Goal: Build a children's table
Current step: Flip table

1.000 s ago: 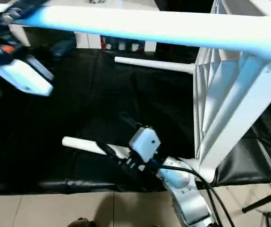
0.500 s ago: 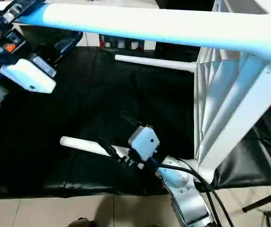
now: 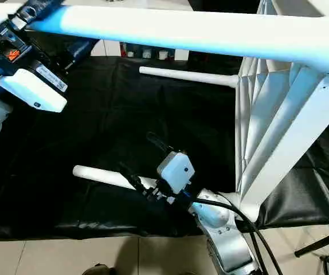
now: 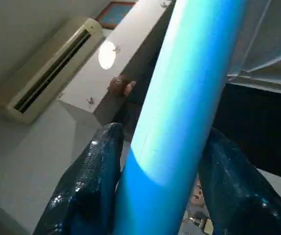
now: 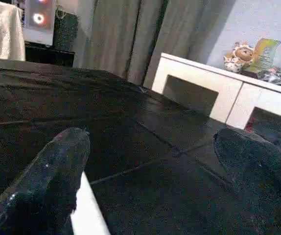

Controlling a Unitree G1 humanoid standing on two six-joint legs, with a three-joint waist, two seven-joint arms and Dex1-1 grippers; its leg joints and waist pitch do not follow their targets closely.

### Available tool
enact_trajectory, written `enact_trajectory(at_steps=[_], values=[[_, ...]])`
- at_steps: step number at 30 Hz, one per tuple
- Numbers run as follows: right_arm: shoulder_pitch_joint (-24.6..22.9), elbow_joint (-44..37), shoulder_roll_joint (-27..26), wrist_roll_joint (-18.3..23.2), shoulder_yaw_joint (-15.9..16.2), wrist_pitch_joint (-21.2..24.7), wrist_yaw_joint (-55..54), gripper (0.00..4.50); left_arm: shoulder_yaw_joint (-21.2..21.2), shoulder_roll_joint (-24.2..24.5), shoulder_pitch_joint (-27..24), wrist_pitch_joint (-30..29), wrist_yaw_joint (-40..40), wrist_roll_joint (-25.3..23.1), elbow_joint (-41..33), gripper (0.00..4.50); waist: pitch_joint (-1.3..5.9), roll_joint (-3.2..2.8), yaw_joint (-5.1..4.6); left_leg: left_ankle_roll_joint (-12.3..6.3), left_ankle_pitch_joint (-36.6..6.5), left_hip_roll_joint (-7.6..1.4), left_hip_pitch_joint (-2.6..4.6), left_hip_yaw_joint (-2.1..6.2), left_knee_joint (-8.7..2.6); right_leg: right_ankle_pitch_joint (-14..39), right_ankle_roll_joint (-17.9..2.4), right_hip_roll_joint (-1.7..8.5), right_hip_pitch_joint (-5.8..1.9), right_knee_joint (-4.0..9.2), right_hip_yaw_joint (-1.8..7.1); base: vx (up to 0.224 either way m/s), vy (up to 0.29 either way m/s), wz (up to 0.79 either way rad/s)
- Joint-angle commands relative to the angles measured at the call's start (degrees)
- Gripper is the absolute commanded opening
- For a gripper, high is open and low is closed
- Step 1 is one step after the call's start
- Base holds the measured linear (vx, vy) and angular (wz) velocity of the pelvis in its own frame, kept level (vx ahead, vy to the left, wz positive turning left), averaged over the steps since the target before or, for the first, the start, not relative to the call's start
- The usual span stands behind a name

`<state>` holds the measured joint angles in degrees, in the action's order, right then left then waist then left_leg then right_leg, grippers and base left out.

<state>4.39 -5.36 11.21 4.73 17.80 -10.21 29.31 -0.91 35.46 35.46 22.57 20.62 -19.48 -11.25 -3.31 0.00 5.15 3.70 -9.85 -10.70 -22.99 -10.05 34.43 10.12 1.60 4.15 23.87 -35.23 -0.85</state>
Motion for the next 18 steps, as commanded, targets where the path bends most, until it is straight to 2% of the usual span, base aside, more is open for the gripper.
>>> enact_trajectory(at_steps=[1,8,14,18], values=[[-0.3,-0.8,0.0,0.6,-0.7,-0.5,0.4,4.50,-1.6,0.1,-0.8,-0.2,1.3,0.9,-0.8,2.20,3.28,-1.11,-0.15,2.69,-22.5,-1.98,1.73,1.17,-5.13,11.9,-8.4,2.41,-1.45,3.79,1.49,0.000,0.000,0.00],[-0.2,-0.8,0.2,0.5,-0.7,-0.6,0.5,4.50,-1.4,0.6,-0.9,-1.0,2.3,0.8,-0.6,2.04,3.35,-1.14,-0.07,2.43,-21.7,-1.92,1.69,1.13,-5.05,11.2,-8.4,2.42,-1.54,3.69,1.48,0.000,0.000,0.00],[-0.2,-0.9,0.2,0.4,-0.6,-0.5,0.5,4.50,0.3,0.0,-0.5,-4.8,2.4,2.0,-0.2,1.97,3.20,-1.07,-0.11,2.47,-22.7,-1.88,1.71,1.11,-5.09,13.7,-8.2,2.48,-1.43,3.94,1.53,0.000,0.000,0.00],[-0.2,-1.0,0.3,0.4,-0.6,-0.5,0.5,4.50,3.0,-1.9,0.8,-14.1,3.7,7.5,-0.8,1.97,3.05,-1.02,-0.11,2.60,-23.3,-1.84,1.77,1.09,-5.12,15.8,-8.2,2.57,-1.30,4.01,1.61,0.000,0.000,0.00]])
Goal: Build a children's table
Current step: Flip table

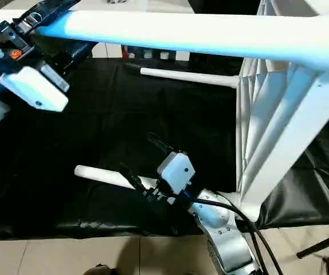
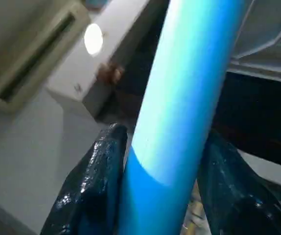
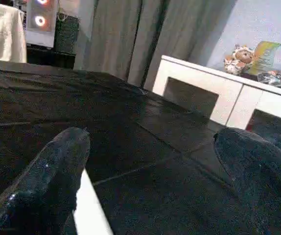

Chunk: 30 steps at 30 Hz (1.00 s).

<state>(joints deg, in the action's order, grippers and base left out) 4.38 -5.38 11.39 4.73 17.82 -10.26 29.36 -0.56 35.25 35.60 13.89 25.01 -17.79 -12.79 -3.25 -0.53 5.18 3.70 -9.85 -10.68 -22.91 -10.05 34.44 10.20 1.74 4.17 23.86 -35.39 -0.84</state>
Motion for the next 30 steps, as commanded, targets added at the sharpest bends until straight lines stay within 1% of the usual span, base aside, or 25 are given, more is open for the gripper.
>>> enact_trajectory(at_steps=[1,2,3,4,6,8,9,10,11,13,17,18,20,21,22,24,28,30], values=[[-0.2,-1.0,0.1,0.4,-0.6,-0.5,0.4,4.50,3.1,-1.8,0.9,-6.6,-0.5,6.4,0.7,1.97,2.92,-0.45,-0.19,2.45,-23.2,-1.78,1.58,1.10,-5.12,16.3,-8.3,2.52,-1.31,4.24,1.58,0.000,0.000,0.00],[-0.2,-1.0,0.1,0.5,-0.6,-0.4,0.5,4.50,3.4,-1.7,1.3,-9.1,0.3,7.2,0.6,1.97,2.79,-0.35,-0.15,2.29,-23.3,-1.75,1.58,1.08,-5.11,17.5,-8.1,2.55,-1.23,4.37,1.62,0.000,0.000,0.00],[-0.2,-1.0,0.1,0.5,-0.5,-0.5,0.5,4.50,4.1,-2.1,1.7,-11.4,0.5,8.3,0.4,1.97,2.73,-0.39,-0.13,2.13,-23.3,-1.71,1.56,1.07,-5.08,18.6,-8.0,2.62,-1.17,4.50,1.66,0.000,0.000,0.00],[-0.2,-1.0,0.1,0.5,-0.5,-0.5,0.6,4.50,4.4,-2.3,1.9,-12.6,0.6,8.9,0.2,1.97,2.73,-0.42,-0.12,2.16,-23.3,-1.71,1.58,1.08,-5.05,19.1,-7.9,2.65,-1.15,4.47,1.65,0.000,0.000,0.00],[-0.2,-1.0,0.2,0.6,-0.3,-0.4,0.8,4.50,5.3,-2.8,2.3,-16.6,1.2,10.4,-0.3,1.97,2.58,-0.27,-0.15,1.77,-23.1,-1.69,1.46,1.06,-5.02,20.5,-7.5,2.65,-1.08,4.64,1.68,0.000,0.000,0.00],[-0.2,-1.1,0.3,0.7,-0.2,-0.4,1.1,4.50,6.2,-3.5,2.5,-20.1,1.4,11.7,-0.9,1.97,2.52,-0.28,-0.14,1.47,-22.5,-1.71,1.42,1.05,-4.99,21.0,-7.5,2.69,-1.06,4.66,1.67,0.000,0.000,0.00],[-0.2,-1.3,0.4,0.8,-0.2,-0.4,1.4,4.50,6.9,-3.8,2.9,-22.4,1.3,11.9,-1.5,1.97,2.53,-0.27,-0.15,1.21,-21.8,-1.69,1.34,1.02,-4.94,20.9,-7.6,2.71,-1.17,4.65,1.67,0.000,0.000,0.00],[-0.2,-1.4,0.5,0.9,-0.2,-0.3,1.5,4.50,7.2,-3.9,3.2,-23.3,1.3,12.2,-1.8,1.97,2.54,-0.29,-0.13,1.07,-21.2,-1.66,1.27,1.01,-4.89,20.7,-7.6,2.73,-1.23,4.63,1.65,0.000,0.000,0.00],[-0.2,-1.4,0.6,1.1,-0.2,-0.3,1.7,4.50,7.4,-4.1,3.4,-24.2,1.5,12.5,-2.0,1.97,2.46,-0.18,-0.12,0.77,-20.4,-1.59,1.20,0.90,-4.82,20.7,-7.6,2.64,-1.14,4.70,1.66,0.000,0.000,0.00],[-0.3,-1.6,1.1,1.4,-0.3,-0.3,2.3,4.50,8.2,-4.6,4.0,-27.2,2.0,13.4,-2.8,1.97,2.46,-0.48,-0.06,0.65,-20.0,-1.62,1.21,0.95,-4.85,20.9,-7.8,2.70,-1.13,4.66,1.64,0.000,0.000,0.00],[-0.1,-1.6,1.5,1.8,-1.1,-0.3,2.7,4.50,10.3,-6.9,4.8,-33.4,0.8,15.9,-4.2,1.97,2.51,-0.54,-0.07,0.41,-19.3,-1.58,1.14,0.92,-4.82,18.5,-8.5,2.56,-1.18,4.48,1.54,0.000,0.000,0.00],[0.0,-1.6,1.6,1.8,-1.2,-0.3,2.8,4.50,10.7,-7.4,4.9,-34.7,0.8,16.0,-4.6,1.97,2.52,-0.46,-0.13,0.20,-18.7,-1.53,0.92,0.98,-4.85,17.9,-8.6,2.58,-1.40,4.44,1.48,0.000,0.000,0.00],[0.1,-1.7,1.6,1.8,-1.3,-0.2,2.9,4.50,11.4,-8.3,4.9,-36.9,0.2,16.1,-5.1,1.97,2.54,-0.52,-0.13,0.03,-18.6,-1.48,0.99,0.93,-4.79,18.0,-8.8,2.59,-1.32,4.46,1.46,0.000,0.000,0.00],[0.1,-2.0,1.7,2.0,-1.3,-0.1,2.9,4.50,12.0,-9.0,4.9,-39.1,-0.2,16.1,-5.6,1.97,2.55,-0.48,-0.19,-0.08,-18.4,-1.48,0.94,0.93,-4.79,17.6,-8.9,2.57,-1.40,4.49,1.45,0.000,0.000,0.00],[0.1,-2.0,1.7,2.0,-1.3,-0.1,2.9,4.50,12.0,-9.0,4.9,-39.1,-0.2,16.1,-5.6,1.97,2.56,-0.46,-0.19,-0.14,-18.3,-1.49,0.92,0.90,-4.78,17.4,-8.9,2.56,-1.45,4.50,1.47,0.000,0.000,0.00],[0.0,-2.4,1.9,2.2,-1.1,0.0,3.3,4.50,13.0,-9.5,4.9,-41.1,-1.0,16.0,-5.8,1.97,2.61,-0.54,-0.27,-0.26,-17.7,-1.42,0.81,0.93,-4.76,16.4,-9.0,2.46,-1.53,4.41,1.39,0.000,0.000,0.00],[-0.5,-2.8,2.1,2.4,-0.6,0.1,3.7,4.50,15.4,-11.6,4.4,-44.5,-2.9,16.7,-6.5,1.97,2.63,-0.41,-0.42,-0.84,-16.8,-1.43,0.76,0.91,-4.73,15.1,-9.1,2.48,-1.68,4.51,1.36,0.000,0.000,0.00],[-0.8,-3.1,2.1,2.6,-0.7,0.3,3.6,4.50,17.5,-13.2,3.1,-46.3,-4.5,16.8,-7.4,1.97,2.72,-0.19,-0.49,-1.42,-15.1,-1.45,0.61,0.86,-4.65,12.8,-9.7,2.46,-1.91,4.36,1.30,0.000,0.000,0.00]])
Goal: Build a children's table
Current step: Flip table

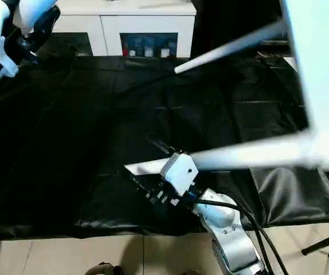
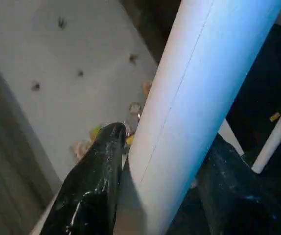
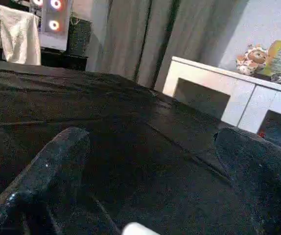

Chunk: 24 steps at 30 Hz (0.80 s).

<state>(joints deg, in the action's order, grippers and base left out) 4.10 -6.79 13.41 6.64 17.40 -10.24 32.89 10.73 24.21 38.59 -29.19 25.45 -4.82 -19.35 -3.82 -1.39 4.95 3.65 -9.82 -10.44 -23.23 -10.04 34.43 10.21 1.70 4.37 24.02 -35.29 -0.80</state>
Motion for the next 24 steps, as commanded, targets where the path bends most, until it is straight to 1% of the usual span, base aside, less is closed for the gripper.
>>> enact_trajectory(at_steps=[1,2,3,4,5,6,7,8,9,10,11,12,14,15,16,17,19,20,21,22,23,24], values=[[-0.7,-1.8,0.0,0.8,-0.4,0.5,0.0,4.50,7.7,-3.3,-1.2,-3.8,-5.9,4.3,-1.3,1.97,3.38,0.54,-0.22,-1.51,-14.5,-1.78,0.97,0.89,-4.62,11.9,-10.0,2.32,-2.15,4.12,1.24,0.000,0.000,0.00],[-0.7,-1.8,0.0,0.8,-0.4,0.5,0.0,4.50,7.7,-3.3,-1.2,-3.8,-5.9,4.3,-1.3,1.97,3.34,0.55,-0.30,-1.67,-14.0,-1.79,0.87,0.89,-4.64,11.1,-10.2,2.29,-2.19,4.08,1.20,0.000,0.000,0.00],[-1.0,-1.9,0.2,1.0,-0.5,0.6,-0.1,4.50,8.7,-4.3,-2.4,-3.8,-6.9,5.0,-1.9,1.97,3.30,0.76,-0.49,-2.02,-13.6,-1.70,0.68,0.85,-4.61,10.4,-10.4,2.26,-2.34,4.08,1.12,0.000,0.000,0.00],[-1.4,-1.9,0.3,1.2,-0.7,0.6,0.0,4.50,9.4,-5.2,-3.6,-3.6,-7.4,5.9,-2.4,1.97,3.33,0.90,-0.52,-2.26,-13.5,-1.73,0.79,0.80,-4.57,10.3,-10.5,2.25,-2.31,4.12,1.11,0.000,0.000,0.00],[-1.4,-1.9,0.3,1.2,-0.7,0.6,0.0,4.50,9.4,-5.2,-3.6,-3.6,-7.4,5.9,-2.4,1.97,3.35,0.76,-0.55,-2.94,-12.9,-1.72,0.79,0.74,-4.48,9.3,-10.8,2.22,-2.29,4.17,1.15,0.000,0.000,0.00],[-1.9,-2.0,0.5,1.5,-0.8,0.7,0.3,4.50,10.1,-6.3,-4.9,-2.4,-7.6,6.9,-2.9,1.97,3.54,0.56,-0.48,-3.09,-12.5,-1.73,0.87,0.80,-4.36,8.7,-11.1,2.28,-2.32,4.00,1.11,0.000,0.000,0.00],[-1.9,-2.0,0.5,1.5,-0.8,0.7,0.3,4.50,10.1,-6.3,-4.9,-2.4,-7.6,6.9,-2.9,1.97,3.54,0.56,-0.48,-3.09,-12.5,-1.73,0.87,0.80,-4.36,8.7,-11.1,2.28,-2.32,4.00,1.11,0.000,0.000,0.00],[-2.6,-2.2,0.6,2.4,-1.2,0.8,0.7,4.50,11.1,-7.9,-7.3,-0.1,-7.9,8.1,-3.4,1.97,3.42,0.88,-0.53,-3.48,-11.9,-1.82,0.75,0.81,-4.37,7.4,-11.5,2.28,-2.41,4.00,1.05,0.000,0.000,0.00],[-3.5,-2.6,0.9,3.2,-1.9,0.2,1.0,4.50,12.2,-10.2,-11.4,5.0,-7.1,10.1,-3.8,1.97,3.35,0.98,-0.59,-3.95,-12.0,-1.85,0.69,0.84,-4.38,6.9,-11.7,2.29,-2.47,4.08,1.00,0.000,0.000,0.00],[-3.7,-2.6,1.0,3.6,-2.1,0.1,1.1,4.50,12.4,-10.7,-12.7,7.1,-6.4,10.8,-3.9,1.97,3.24,1.05,-0.70,-4.06,-12.3,-1.93,0.60,0.75,-4.48,6.9,-11.6,2.28,-2.47,4.21,1.04,0.000,0.000,0.00],[-4.1,-2.6,1.2,3.9,-2.5,-0.2,1.1,4.50,12.5,-11.8,-15.5,13.2,-4.9,12.1,-4.2,1.97,3.29,1.00,-0.56,-4.36,-12.6,-1.95,0.64,0.91,-4.42,7.1,-11.6,2.37,-2.49,4.26,0.99,0.000,0.000,0.00],[-4.3,-2.3,1.4,3.7,-2.9,-0.9,0.9,4.50,12.4,-12.8,-17.8,17.0,-3.8,13.3,-4.8,1.96,3.37,0.98,-0.57,-4.37,-12.7,-2.14,0.76,0.82,-4.45,6.4,-11.5,2.26,-2.39,4.27,1.07,0.000,0.000,0.00],[-4.5,-1.9,1.1,3.9,-3.5,-1.3,0.4,4.50,11.8,-13.6,-19.8,18.6,-1.9,14.6,-5.7,1.96,3.42,0.82,-0.58,-4.25,-12.8,-2.25,0.90,0.85,-4.53,5.3,-11.6,2.15,-2.32,4.05,1.06,0.000,0.000,0.00],[-4.7,-1.9,1.1,4.0,-3.7,-1.3,0.3,4.50,11.6,-13.8,-20.5,19.3,-1.2,15.1,-6.0,1.91,3.31,0.56,-0.26,-3.90,-13.5,-2.59,1.51,0.69,-4.47,3.6,-12.0,1.81,-1.68,4.02,1.08,0.000,0.000,0.00],[-4.7,-1.8,0.9,4.0,-4.0,-1.4,-0.1,4.50,11.8,-14.4,-21.6,20.4,-1.0,15.5,-6.2,1.91,3.21,0.54,-0.13,-3.73,-13.6,-2.61,1.48,0.71,-4.53,3.2,-12.1,1.76,-1.71,3.98,1.02,0.000,0.000,0.00],[-4.8,-1.8,0.9,4.0,-4.2,-1.5,-0.2,4.50,11.6,-14.5,-22.5,21.2,-0.8,15.4,-6.3,1.89,2.92,0.95,-0.11,-3.37,-14.5,-2.65,1.41,0.61,-4.70,3.2,-11.9,1.76,-1.77,4.08,0.99,0.000,0.000,0.00],[-4.8,-1.7,1.0,3.5,-4.3,-1.9,-0.5,4.50,11.4,-14.8,-24.2,22.5,-0.9,15.1,-6.3,1.84,2.85,1.18,-0.09,-2.88,-15.6,-2.62,1.24,0.72,-4.86,4.0,-11.2,2.02,-2.11,4.01,1.01,0.000,0.000,0.00],[-4.9,-1.7,1.0,3.5,-4.4,-2.0,-0.7,4.50,11.7,-15.7,-25.2,23.2,-1.3,15.5,-6.3,1.82,2.76,1.21,-0.17,-2.59,-16.0,-2.63,1.20,0.74,-4.94,4.8,-10.7,2.11,-2.14,4.11,1.03,0.000,0.000,0.00],[-4.9,-1.7,1.1,3.5,-4.4,-2.0,-0.8,4.50,11.6,-15.9,-26.3,24.1,-1.4,15.4,-6.3,1.82,2.74,1.40,-0.23,-2.34,-16.3,-2.61,1.20,0.73,-4.94,5.5,-10.4,2.18,-2.18,4.17,1.08,0.000,0.000,0.00],[-5.0,-1.8,0.9,3.6,-4.8,-2.1,-0.9,4.50,11.9,-16.5,-27.7,26.0,-2.1,15.4,-5.7,1.79,2.70,1.39,-0.25,-2.36,-16.4,-2.60,1.09,0.78,-4.97,5.9,-10.3,2.26,-2.21,4.22,1.09,0.000,0.000,0.00],[-5.1,-1.9,0.9,3.8,-5.0,-2.0,-1.0,4.50,11.9,-16.6,-29.4,27.7,-3.2,14.0,-5.1,1.76,2.68,1.56,-0.35,-2.26,-16.7,-2.54,1.01,0.72,-4.97,6.6,-9.7,2.22,-2.27,4.33,1.11,0.000,0.000,0.00],[-5.1,-1.7,1.0,2.7,-5.4,-1.7,-1.8,4.50,12.1,-16.7,-31.1,28.9,-4.9,11.8,-4.2,1.73,2.65,1.58,-0.49,-2.41,-16.5,-2.57,0.86,0.81,-5.00,6.6,-9.2,2.22,-2.32,4.38,1.11,0.000,0.000,0.00]])
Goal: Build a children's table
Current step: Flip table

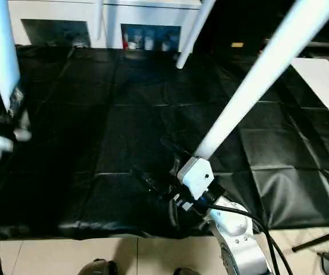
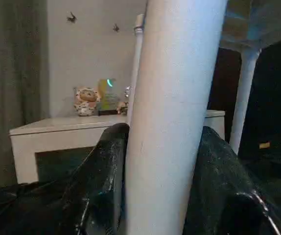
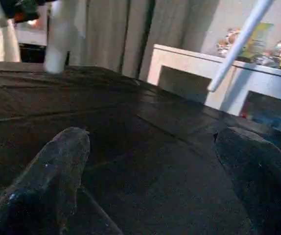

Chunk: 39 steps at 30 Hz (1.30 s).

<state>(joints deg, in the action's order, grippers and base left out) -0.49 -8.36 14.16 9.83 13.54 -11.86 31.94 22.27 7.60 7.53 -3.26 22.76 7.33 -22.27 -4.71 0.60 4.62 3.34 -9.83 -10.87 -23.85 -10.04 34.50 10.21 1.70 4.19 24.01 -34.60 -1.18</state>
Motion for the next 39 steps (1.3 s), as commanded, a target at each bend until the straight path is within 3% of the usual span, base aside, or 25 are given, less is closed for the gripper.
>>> enact_trajectory(at_steps=[1,6,8,11,13,15,18,23,24,26,27,28,30,32,37,39], values=[[-0.4,0.1,0.1,-1.2,-1.9,-0.7,-1.5,4.50,1.2,-1.3,-1.2,3.9,-3.5,-0.5,-0.6,1.73,3.51,-0.39,-0.28,-1.96,-16.4,-2.10,1.41,0.82,-5.11,6.6,-9.0,2.40,-2.40,3.67,1.47,0.000,0.000,0.00],[-1.6,0.2,-1.3,-1.6,-3.2,-4.2,-3.5,4.50,1.9,-3.3,-7.0,8.8,-5.0,-2.8,2.9,1.65,3.28,-0.21,-0.98,-1.39,-19.3,-2.04,1.59,0.82,-5.26,12.0,-7.4,2.36,-1.91,4.31,1.59,0.000,0.000,0.00],[-2.1,0.2,-2.2,-1.8,-4.2,-6.2,-5.2,4.50,0.9,-2.7,-8.8,11.0,-4.7,-4.3,4.4,1.62,3.20,-0.18,-1.12,-1.41,-19.9,-2.12,1.69,0.84,-5.28,11.9,-7.2,2.25,-1.66,4.45,1.61,0.000,0.000,0.00],[-2.5,0.0,-4.9,-0.8,-6.8,-7.2,-9.1,4.50,1.9,-3.0,-9.3,11.9,-8.1,-5.3,7.4,1.58,3.12,-0.43,-1.25,-0.79,-22.2,-2.19,2.02,0.96,-5.54,13.6,-6.8,2.10,-1.31,4.49,1.62,0.000,0.000,0.00],[-2.5,0.5,-5.6,-2.2,-8.1,-8.0,-11.4,4.50,2.5,-2.7,-9.4,11.9,-10.9,-7.2,8.9,1.57,2.96,-0.64,-1.28,0.31,-24.3,-2.26,2.11,1.14,-5.79,13.9,-6.6,2.01,-1.26,4.49,1.56,0.000,0.000,0.00],[-2.5,1.0,-6.4,-3.6,-9.7,-9.2,-14.1,4.50,2.7,-2.7,-9.6,12.3,-11.9,-8.0,9.6,1.56,2.97,-0.45,-1.46,1.10,-24.9,-2.12,1.91,1.21,-5.91,14.3,-6.1,2.08,-1.38,4.52,1.56,0.000,0.000,0.00],[-2.8,2.0,-6.8,-4.0,-12.0,-8.9,-17.0,4.50,3.3,-2.3,-10.7,13.2,-13.5,-9.5,11.0,1.56,2.94,-0.63,-1.56,1.33,-26.4,-2.08,2.11,1.26,-5.90,15.1,-5.5,2.07,-1.22,4.74,1.64,0.000,0.000,0.00],[-3.3,3.0,-6.7,-2.5,-11.7,-7.2,-15.4,4.50,3.0,-2.1,-11.4,14.2,-13.9,-9.7,11.9,1.56,2.88,-0.56,-1.72,1.07,-26.8,-2.05,2.00,1.28,-5.89,14.9,-5.6,2.09,-1.31,4.77,1.75,0.000,0.000,0.00],[-3.8,3.4,-6.1,-1.4,-10.0,-6.1,-13.1,4.50,2.0,-1.8,-12.3,14.5,-14.0,-10.0,12.1,1.56,2.78,-0.64,-1.71,0.98,-27.6,-2.06,2.11,1.36,-5.94,15.3,-5.6,2.01,-1.28,4.77,1.72,0.000,0.000,0.00],[-4.8,3.3,-5.1,-0.8,-7.8,-5.2,-10.4,4.50,1.3,-2.1,-12.8,14.9,-12.3,-7.2,12.4,1.56,2.58,-0.61,-1.74,1.08,-29.1,-2.04,2.24,1.34,-6.01,17.5,-5.4,2.06,-1.24,4.98,1.82,0.000,0.000,0.00],[-5.0,3.3,-4.8,-1.1,-7.2,-5.6,-9.8,4.50,1.1,-2.4,-12.9,14.7,-11.8,-6.2,12.5,2.12,2.59,-0.55,-1.70,1.35,-29.5,-2.00,2.36,1.35,-6.00,18.6,-5.5,2.13,-1.16,5.15,1.89,0.000,0.000,0.00],[-5.6,2.9,-4.8,-0.3,-6.6,-4.9,-9.1,4.50,0.8,-2.3,-13.2,15.1,-10.3,-4.7,12.7,2.26,2.62,-0.52,-1.76,1.33,-29.4,-1.94,2.30,1.36,-5.99,18.8,-5.5,2.13,-1.25,5.18,1.91,0.000,0.000,0.00],[-6.4,2.2,-5.1,0.7,-6.1,-3.9,-8.4,4.50,0.3,-2.1,-13.9,15.9,-8.0,-2.2,12.6,2.26,2.66,-0.57,-1.93,1.50,-29.1,-1.97,2.03,1.55,-6.19,18.2,-5.7,2.02,-1.43,5.16,1.89,0.000,0.000,0.00],[-7.0,1.4,-5.1,1.8,-5.4,-2.6,-7.3,4.50,0.0,-1.9,-14.8,17.3,-6.7,-0.9,11.9,2.45,2.58,-0.57,-1.98,1.37,-30.5,-2.06,2.40,1.50,-6.14,18.8,-5.9,1.90,-1.09,5.35,1.96,0.000,0.000,0.00],[-9.4,-0.8,-5.6,3.1,-5.9,-1.6,-8.3,4.50,0.9,-2.3,-18.6,18.1,-5.2,5.0,8.2,2.77,2.34,-0.77,-1.92,1.62,-31.5,-2.14,2.38,1.37,-6.18,21.9,-5.7,2.01,-0.78,5.57,2.16,0.000,0.000,0.00],[-10.1,-1.4,-5.7,3.5,-6.2,-1.2,-8.6,4.50,1.0,-3.0,-19.8,15.7,-5.4,6.6,7.1,3.06,2.42,-0.79,-1.99,1.74,-31.4,-2.08,2.31,1.43,-6.23,22.2,-5.3,1.96,-0.86,5.57,2.11,0.000,0.000,0.00]])
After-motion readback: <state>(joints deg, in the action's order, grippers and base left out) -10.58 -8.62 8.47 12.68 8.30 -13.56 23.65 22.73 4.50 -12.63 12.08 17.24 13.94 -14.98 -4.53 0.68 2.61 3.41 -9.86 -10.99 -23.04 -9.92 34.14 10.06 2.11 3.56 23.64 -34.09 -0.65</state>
